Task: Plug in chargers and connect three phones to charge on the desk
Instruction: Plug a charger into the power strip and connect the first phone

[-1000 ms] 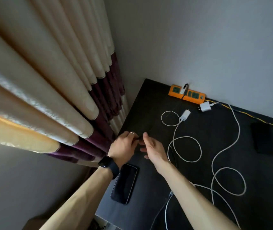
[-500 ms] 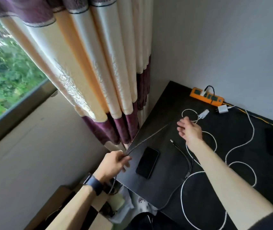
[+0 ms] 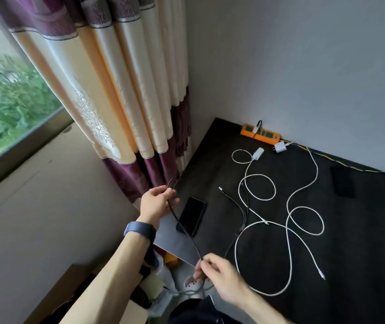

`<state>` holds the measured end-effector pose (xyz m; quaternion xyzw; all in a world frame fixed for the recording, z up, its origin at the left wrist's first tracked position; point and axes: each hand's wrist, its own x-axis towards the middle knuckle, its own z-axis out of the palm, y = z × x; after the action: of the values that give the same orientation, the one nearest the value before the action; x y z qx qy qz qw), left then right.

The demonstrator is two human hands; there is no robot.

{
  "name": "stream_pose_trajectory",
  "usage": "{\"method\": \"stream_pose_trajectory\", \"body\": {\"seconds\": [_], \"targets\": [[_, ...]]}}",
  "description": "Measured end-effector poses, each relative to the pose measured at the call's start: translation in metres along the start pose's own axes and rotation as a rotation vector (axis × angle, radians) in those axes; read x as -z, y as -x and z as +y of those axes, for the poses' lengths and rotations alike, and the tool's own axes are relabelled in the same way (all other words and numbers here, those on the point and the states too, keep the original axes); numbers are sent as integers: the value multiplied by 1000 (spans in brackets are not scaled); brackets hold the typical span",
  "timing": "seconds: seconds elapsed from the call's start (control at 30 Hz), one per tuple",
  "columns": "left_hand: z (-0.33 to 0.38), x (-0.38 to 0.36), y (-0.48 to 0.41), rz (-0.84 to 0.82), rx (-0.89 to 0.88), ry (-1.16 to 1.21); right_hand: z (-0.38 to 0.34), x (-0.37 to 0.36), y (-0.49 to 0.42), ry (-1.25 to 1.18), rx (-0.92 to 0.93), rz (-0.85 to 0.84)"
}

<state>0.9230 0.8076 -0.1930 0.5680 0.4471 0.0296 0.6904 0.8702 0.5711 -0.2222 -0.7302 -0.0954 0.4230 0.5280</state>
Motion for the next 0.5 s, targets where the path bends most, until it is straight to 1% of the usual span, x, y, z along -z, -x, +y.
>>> {"method": "stream_pose_trajectory", "body": {"seconds": [0.07,0.1,0.17,0.2,0.23,0.27,0.3,0.33,0.37,0.43,0.47,0.5], "targets": [[-30,-4,23,58,-48,-389,16,11,14,92,15,82],[-46,-8,38,20,-37,-485,18,15,18,110,28,120],[-79,-19,74,-186,58,-513,26,19,26,152,49,172],[-92,-22,88,-276,92,-502,30,19,27,195,57,181],[-103,-23,99,-330,74,-483,34,18,29,240,61,173],[-113,-23,108,-330,36,-452,40,16,32,293,60,148],[-118,-21,118,-281,12,-415,48,13,37,333,55,119],[-120,-16,123,-233,27,-354,54,11,40,354,44,94],[-120,-11,127,-220,69,-272,60,10,42,357,33,75],[-120,-2,135,-259,191,-106,73,12,43,354,4,69],[-123,5,134,-238,234,-37,80,16,42,342,-23,78],[-128,13,131,-181,252,11,88,21,39,329,-56,95]]}}
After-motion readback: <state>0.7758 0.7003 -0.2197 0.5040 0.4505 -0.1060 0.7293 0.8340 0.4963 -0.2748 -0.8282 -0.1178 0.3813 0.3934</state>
